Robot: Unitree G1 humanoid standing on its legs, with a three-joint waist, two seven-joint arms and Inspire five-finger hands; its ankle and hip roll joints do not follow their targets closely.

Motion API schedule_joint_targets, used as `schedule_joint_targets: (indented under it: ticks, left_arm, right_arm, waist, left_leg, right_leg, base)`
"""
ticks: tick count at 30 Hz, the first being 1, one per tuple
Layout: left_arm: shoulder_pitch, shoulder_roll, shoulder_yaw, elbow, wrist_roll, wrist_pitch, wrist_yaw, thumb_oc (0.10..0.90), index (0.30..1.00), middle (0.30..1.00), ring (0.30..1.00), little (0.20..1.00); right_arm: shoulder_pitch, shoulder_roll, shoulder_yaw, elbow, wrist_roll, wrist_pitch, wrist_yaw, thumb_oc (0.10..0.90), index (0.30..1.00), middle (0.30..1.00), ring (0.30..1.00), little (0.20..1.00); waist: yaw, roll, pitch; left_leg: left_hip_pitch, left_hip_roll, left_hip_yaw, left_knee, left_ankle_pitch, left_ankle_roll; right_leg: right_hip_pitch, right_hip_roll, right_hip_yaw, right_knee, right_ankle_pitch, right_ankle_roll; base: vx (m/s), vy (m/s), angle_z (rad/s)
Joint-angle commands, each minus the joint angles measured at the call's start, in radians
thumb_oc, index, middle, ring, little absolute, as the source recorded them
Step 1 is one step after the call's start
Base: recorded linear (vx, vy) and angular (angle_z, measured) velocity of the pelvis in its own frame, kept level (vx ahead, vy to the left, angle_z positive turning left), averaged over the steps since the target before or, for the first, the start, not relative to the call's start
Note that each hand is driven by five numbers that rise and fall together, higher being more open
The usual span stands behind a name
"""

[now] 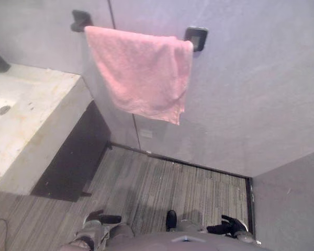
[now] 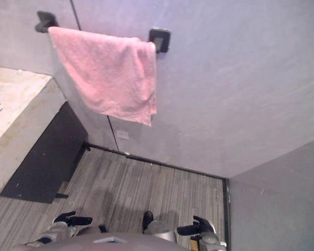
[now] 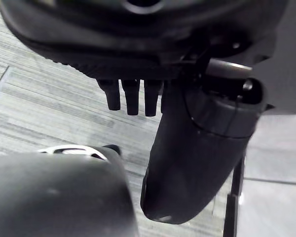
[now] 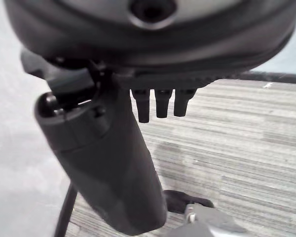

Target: Organize the bathroom.

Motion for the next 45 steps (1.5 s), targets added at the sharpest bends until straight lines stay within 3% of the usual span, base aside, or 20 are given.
schedule_joint_targets:
  ticks: [1,5,6,9,13,15,16,19,20,22,26,29,32,33,34,36,38,42,45]
  left_arm:
    - [0.097,0.013,0.0,0.021,0.052,-0.019,0.024,0.8,0.9,0.9,0.9,0.9]
    - [0.099,0.013,-0.01,0.017,0.066,-0.031,0.019,0.8,0.9,0.9,0.9,0.9]
    - [0.094,0.019,-0.026,0.009,0.071,-0.036,0.015,0.8,0.9,0.9,0.9,0.9]
    - [0.072,0.047,-0.081,-0.024,0.079,-0.021,-0.003,0.8,0.9,0.9,0.9,0.9]
    - [0.047,0.056,-0.128,-0.033,0.099,0.007,-0.006,0.8,0.9,0.9,0.9,0.9]
    - [0.042,0.059,-0.137,-0.027,0.11,0.012,0.0,0.8,0.9,0.9,0.9,0.9]
    - [0.041,0.062,-0.137,-0.026,0.112,0.015,0.001,0.8,0.9,0.9,0.9,0.9]
    - [0.03,0.077,-0.139,-0.03,0.118,0.048,-0.01,0.8,0.9,0.9,0.9,0.9]
    - [0.026,0.073,-0.141,-0.036,0.11,0.06,-0.003,0.8,0.9,0.9,0.9,0.9]
    - [0.013,0.063,-0.14,-0.038,0.109,0.063,0.015,0.8,0.9,0.9,0.9,0.9]
    - [-0.011,0.045,-0.124,-0.028,0.07,0.041,0.046,0.8,0.9,0.9,0.9,0.9]
    - [-0.007,0.044,-0.105,-0.026,0.096,0.006,0.048,0.8,0.9,0.9,0.9,0.9]
    - [0.0,0.038,-0.105,-0.031,0.125,-0.007,0.047,0.8,0.9,0.9,0.9,0.9]
    - [-0.009,0.033,-0.111,-0.034,0.116,-0.007,0.051,0.8,0.9,0.9,0.9,0.9]
    - [-0.019,0.03,-0.119,-0.034,0.111,-0.008,0.045,0.8,0.9,0.9,0.9,0.9]
    - [-0.019,0.028,-0.116,-0.031,0.128,-0.015,0.045,0.8,0.9,0.9,0.9,0.9]
    - [-0.004,0.026,-0.115,-0.032,0.143,-0.034,0.06,0.8,0.9,0.9,0.9,0.9]
    - [0.018,0.009,-0.107,-0.028,0.114,-0.031,0.075,0.8,0.9,0.9,0.9,0.9]
    - [0.026,0.001,-0.104,-0.011,0.125,-0.008,0.071,0.8,0.9,0.9,0.9,0.9]
  right_arm:
    - [-0.047,-0.004,-0.055,0.019,0.045,-0.032,0.008,0.8,0.9,0.9,0.9,0.9]
    - [-0.05,-0.007,-0.072,0.011,0.069,-0.04,-0.004,0.8,0.9,0.9,0.9,0.9]
    - [-0.058,-0.004,-0.079,0.013,0.078,-0.04,-0.013,0.8,0.9,0.9,0.9,0.9]
    - [-0.076,0.005,-0.092,0.006,0.125,-0.026,-0.045,0.8,0.9,0.9,0.9,0.9]
    - [-0.082,0.011,-0.099,0.007,0.078,-0.007,-0.042,0.8,0.9,0.9,0.9,0.9]
    - [-0.083,0.018,-0.097,0.011,0.079,-0.003,-0.035,0.8,0.9,0.9,0.9,0.9]
    - [-0.085,0.021,-0.096,0.012,0.081,0.0,-0.033,0.8,0.9,0.9,0.9,0.9]
    - [-0.092,0.033,-0.069,0.017,0.068,0.019,-0.024,0.8,0.9,0.9,0.9,0.9]
    - [-0.089,0.04,-0.061,0.017,0.072,0.024,-0.03,0.8,0.9,0.9,0.9,0.9]
    - [-0.084,0.046,-0.052,0.018,0.071,0.031,-0.034,0.8,0.9,0.9,0.9,0.9]
    - [-0.071,0.058,-0.029,0.028,0.069,0.059,-0.044,0.8,0.9,0.9,0.9,0.9]
    - [-0.069,0.05,-0.034,0.04,0.076,0.074,-0.022,0.8,0.9,0.9,0.9,0.9]
    - [-0.067,0.041,-0.035,0.036,0.081,0.081,-0.016,0.8,0.9,0.9,0.9,0.9]
    - [-0.065,0.034,-0.036,0.025,0.065,0.084,-0.02,0.8,0.9,0.9,0.9,0.9]
    - [-0.067,0.014,-0.037,0.018,0.034,0.1,-0.02,0.8,0.9,0.9,0.9,0.9]
    - [-0.07,-0.003,-0.041,0.029,0.047,0.098,-0.012,0.8,0.9,0.9,0.9,0.9]
    - [-0.072,-0.025,-0.05,0.032,-0.007,0.063,-0.01,0.8,0.9,0.9,0.9,0.9]
    - [-0.072,-0.03,-0.054,0.041,0.026,0.059,-0.023,0.8,0.9,0.9,0.9,0.9]
    - [-0.086,-0.02,-0.074,0.046,0.07,0.052,-0.05,0.8,0.9,0.9,0.9,0.9]
  waist:
    - [-0.006,0.031,-0.059]
    - [-0.03,0.054,-0.063]
    - [-0.038,0.063,-0.058]
    - [-0.037,0.065,-0.042]
    - [-0.024,0.053,-0.028]
    - [-0.017,0.051,-0.024]
    - [-0.014,0.053,-0.019]
    - [-0.007,0.08,-0.023]
    - [-0.006,0.087,-0.024]
    - [-0.007,0.087,-0.034]
    - [-0.008,0.074,-0.061]
    - [-0.005,0.071,-0.068]
    - [-0.004,0.069,-0.059]
    - [-0.007,0.057,-0.047]
    - [-0.01,0.044,-0.028]
    - [-0.009,0.037,-0.02]
    - [-0.013,0.043,-0.024]
    - [-0.002,0.054,-0.039]
    - [0.001,0.078,-0.045]
  left_leg:
    - [0.143,0.013,0.005,-0.154,0.027,0.055]
    - [0.218,-0.003,0.029,-0.284,-0.022,0.053]
    - [0.242,-0.024,0.046,-0.364,-0.052,0.063]
    - [0.231,-0.071,0.028,-0.428,-0.055,0.09]
    - [0.19,-0.123,0.02,-0.428,-0.068,0.112]
    - [0.182,-0.127,0.025,-0.428,-0.068,0.115]
    - [0.182,-0.125,0.026,-0.428,-0.068,0.117]
    - [0.144,-0.105,0.026,-0.428,-0.022,0.137]
    - [0.125,-0.102,0.026,-0.428,-0.005,0.144]
    - [0.102,-0.115,0.023,-0.428,0.006,0.15]
    - [0.075,-0.157,-0.027,-0.428,0.012,0.16]
    - [0.072,-0.168,-0.048,-0.428,0.018,0.157]
    - [0.078,-0.177,-0.01,-0.37,0.014,0.151]
    - [0.029,-0.163,0.03,-0.265,-0.001,0.133]
    - [-0.039,-0.105,0.057,-0.161,0.021,0.098]
    - [-0.061,-0.059,0.052,-0.117,0.033,0.083]
    - [-0.032,0.013,0.034,-0.173,0.072,0.067]
    - [0.037,0.036,-0.029,-0.306,0.082,0.049]
    - [0.083,0.009,-0.031,-0.372,0.063,0.052]
  right_leg:
    - [-0.093,-0.01,0.207,0.05,0.006,0.117]
    - [-0.154,-0.041,0.197,0.076,0.038,0.153]
    - [-0.191,-0.066,0.193,0.1,0.061,0.187]
    - [-0.238,-0.137,0.186,0.097,0.138,0.247]
    - [-0.25,-0.199,0.157,0.042,0.234,0.269]
    - [-0.253,-0.207,0.144,0.048,0.242,0.271]
    - [-0.254,-0.199,0.149,0.07,0.236,0.267]
    - [-0.237,-0.093,0.177,0.228,0.086,0.218]
    - [-0.211,-0.037,0.184,0.259,0.006,0.202]
    - [-0.166,0.031,0.216,0.24,-0.058,0.175]
    - [-0.105,0.099,0.319,0.164,-0.063,0.15]
    - [-0.079,0.106,0.334,0.112,-0.046,0.143]
    - [-0.067,0.11,0.343,0.114,-0.048,0.126]
    - [-0.055,0.094,0.333,0.117,-0.043,0.12]
    - [-0.047,0.071,0.315,0.125,-0.042,0.113]
    - [-0.04,0.053,0.299,0.123,-0.042,0.109]
    - [-0.029,0.033,0.29,0.11,-0.044,0.11]
    - [-0.031,0.001,0.298,0.105,-0.045,0.138]
    - [-0.072,-0.045,0.282,0.174,-0.057,0.182]
  base:
    - [-0.28,0.293,0.86]
    - [-0.2,0.264,0.52]
    - [-0.25,0.342,1.09]
    - [-0.3,0.439,1.45]
    - [-0.22,0.334,0.55]
    - [-0.16,0.175,0.19]
    - [-0.17,0.155,0.32]
    - [-0.23,0.227,0.24]
    - [-0.16,0.175,0.13]
    - [-0.12,0.147,0.09]
    - [-0.02,0.041,0.31]
    - [-0.01,0.027,0.3]
    - [-0.03,0.077,0.07]
    - [-0.09,0.191,0.28]
    - [-0.08,0.193,0.38]
    - [-0.02,0.226,0.76]
    - [0.07,0.42,0.93]
    - [0.11,0.434,0.34]
    - [0.1,0.408,0.23]
